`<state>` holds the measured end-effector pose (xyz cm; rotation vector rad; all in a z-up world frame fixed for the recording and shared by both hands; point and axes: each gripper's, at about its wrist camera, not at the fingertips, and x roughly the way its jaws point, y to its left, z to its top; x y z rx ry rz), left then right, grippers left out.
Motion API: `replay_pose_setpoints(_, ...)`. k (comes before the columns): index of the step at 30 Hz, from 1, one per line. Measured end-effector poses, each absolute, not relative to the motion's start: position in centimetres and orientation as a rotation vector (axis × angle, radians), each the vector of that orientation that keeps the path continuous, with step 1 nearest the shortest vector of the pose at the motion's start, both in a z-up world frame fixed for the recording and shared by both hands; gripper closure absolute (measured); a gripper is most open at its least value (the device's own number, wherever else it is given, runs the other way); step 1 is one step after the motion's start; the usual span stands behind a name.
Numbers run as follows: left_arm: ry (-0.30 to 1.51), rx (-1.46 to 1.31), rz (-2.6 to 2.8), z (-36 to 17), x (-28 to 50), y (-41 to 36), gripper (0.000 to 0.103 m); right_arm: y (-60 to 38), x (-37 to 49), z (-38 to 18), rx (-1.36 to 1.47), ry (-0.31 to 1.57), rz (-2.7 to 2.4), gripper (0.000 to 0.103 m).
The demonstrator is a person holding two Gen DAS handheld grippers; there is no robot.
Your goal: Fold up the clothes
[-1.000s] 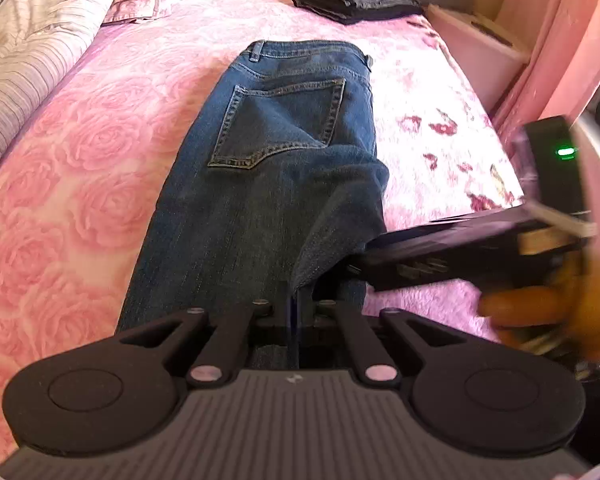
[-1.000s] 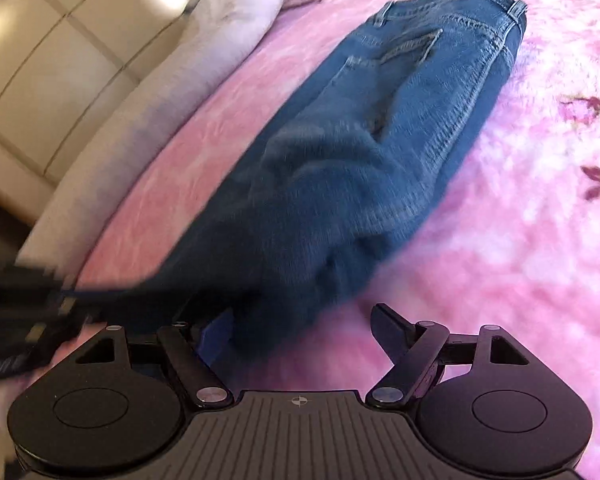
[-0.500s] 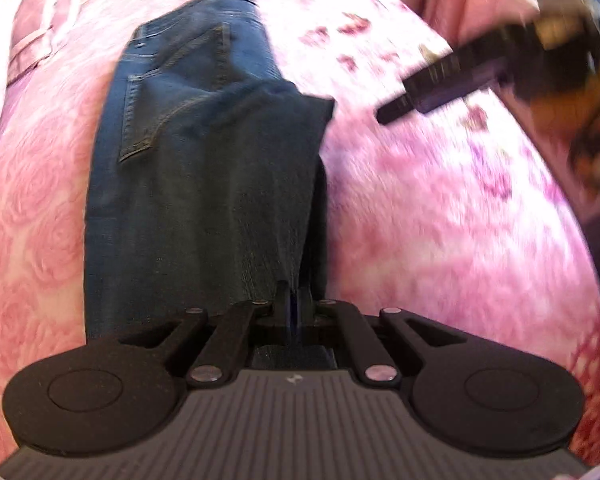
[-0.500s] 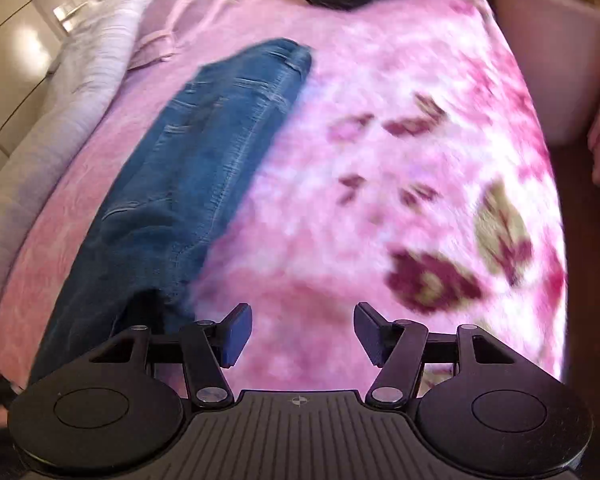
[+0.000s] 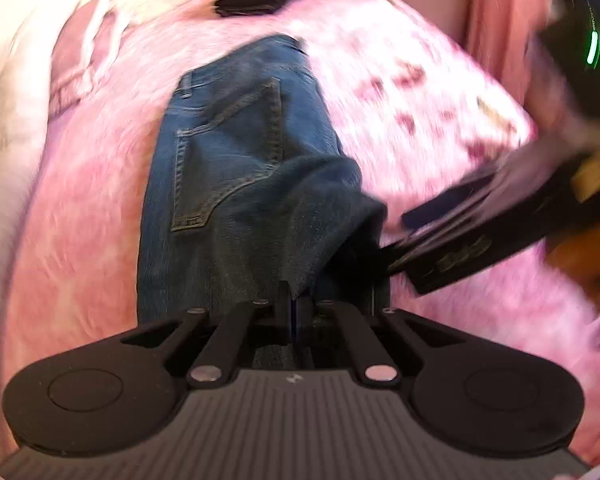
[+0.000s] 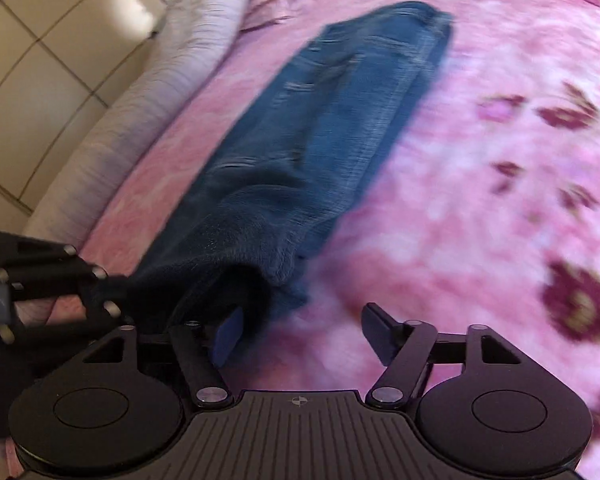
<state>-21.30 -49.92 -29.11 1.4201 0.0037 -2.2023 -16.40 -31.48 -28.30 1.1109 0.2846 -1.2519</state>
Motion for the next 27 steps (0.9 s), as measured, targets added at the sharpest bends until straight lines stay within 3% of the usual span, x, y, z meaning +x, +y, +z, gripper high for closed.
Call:
replay_pose_setpoints(4,-0.025,1.462,-2.24,-29.5,-21.4,-49.2,0.102,-34.4,-15.1,-29.1,1.073,0.295,-1.313,0.031)
replay_pose_setpoints(7,-0.047,1.494,-2.268,-29.7,-21.5,-48.7,0.102,-35.0,-15.8,-28.1,0.996,0.307,-1.4,0.054)
replay_pose_setpoints(9,-0.062,1.516,-2.286,-29.9,-21.6,-48.3,0.102,-33.5,-16.1,-27.2,0.99,0.31,-1.391,0.085)
replay_pose_setpoints(11,-0.077,1.537,-2.305,-30.1,-21.6,-48.0,0.102,-31.8,-16.8,-26.8,1.017,0.3,-1.388,0.094)
replay_pose_setpoints(15,-0.123,1.615,-2.281,-32.3,-21.8,-46.9,0.102,-29.7,-18.5,-27.4,1.146,0.26,-1.378,0.1)
replay_pose_setpoints(20,-0.126,1.612,-2.258,-31.5,-21.5,-46.3,0.095,-29.5,-21.8,-26.4,1.199,0.25,-1.292,0.099)
replay_pose_setpoints(22,-0.174,1.578,-2.258,-30.6,-22.3,-45.7,0.093,-29.8,-23.5,-25.6,1.168,0.273,-1.301,0.094)
replay_pose_setpoints(23,-0.197,1.571,-2.253,-30.8,-23.2,-45.5,0.083,-30.4,-24.5,-25.4,1.165,0.265,-1.316,0.079)
replay_pose_setpoints(24,-0.22,1.565,-2.247,-30.9,-24.1,-45.4,0.072,-31.0,-25.5,-25.3,1.165,0.252,-1.332,0.056)
replay_pose_setpoints(26,-0.265,1.551,-2.235,-31.2,-25.8,-45.1,0.065,-32.7,-27.5,-25.1,1.163,0.214,-1.359,0.036)
replay_pose_setpoints(27,-0.288,1.544,-2.229,-31.4,-26.7,-44.9,0.065,-33.8,-28.6,-25.1,1.16,0.185,-1.37,0.036)
